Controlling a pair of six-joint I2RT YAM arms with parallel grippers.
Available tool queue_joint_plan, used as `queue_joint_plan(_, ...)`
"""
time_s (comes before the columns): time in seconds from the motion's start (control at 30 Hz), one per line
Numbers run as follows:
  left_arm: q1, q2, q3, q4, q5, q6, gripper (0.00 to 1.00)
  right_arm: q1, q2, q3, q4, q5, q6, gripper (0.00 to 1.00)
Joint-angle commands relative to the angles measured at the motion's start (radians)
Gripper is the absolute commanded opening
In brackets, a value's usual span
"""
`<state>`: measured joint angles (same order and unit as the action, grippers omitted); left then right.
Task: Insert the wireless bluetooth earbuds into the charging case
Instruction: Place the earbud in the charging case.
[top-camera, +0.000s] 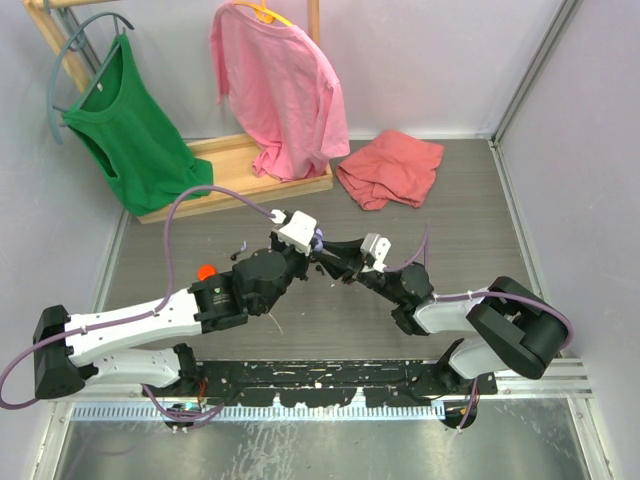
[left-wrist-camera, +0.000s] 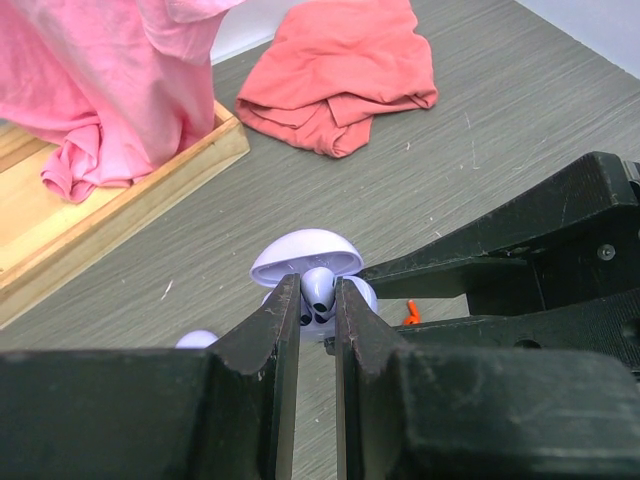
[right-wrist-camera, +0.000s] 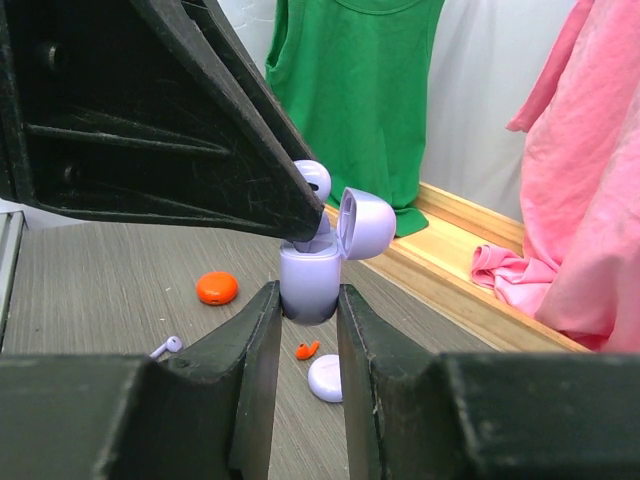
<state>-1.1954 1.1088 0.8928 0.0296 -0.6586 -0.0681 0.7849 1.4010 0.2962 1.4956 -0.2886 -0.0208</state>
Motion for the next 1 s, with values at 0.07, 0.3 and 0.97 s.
queue_joint_plan(0.07,-0.015,-0.015,-0.01,0.037,-0.057,0.002,0.09,0.005,-0.034,0.003,0.124,0.046,-0.011,0.01)
queue_joint_plan(0.3,-0.016,-0.019,-0.007,0.02,-0.057,0.001,0.1,0.005,-0.031,0.003,0.131,0.052,-0.012,0.01)
queue_joint_plan(0.97,-0.021,-0.027,0.026,-0.055,-0.036,-0.15,0.43,0.005,-0.02,-0.008,0.161,0.065,0.0,0.01)
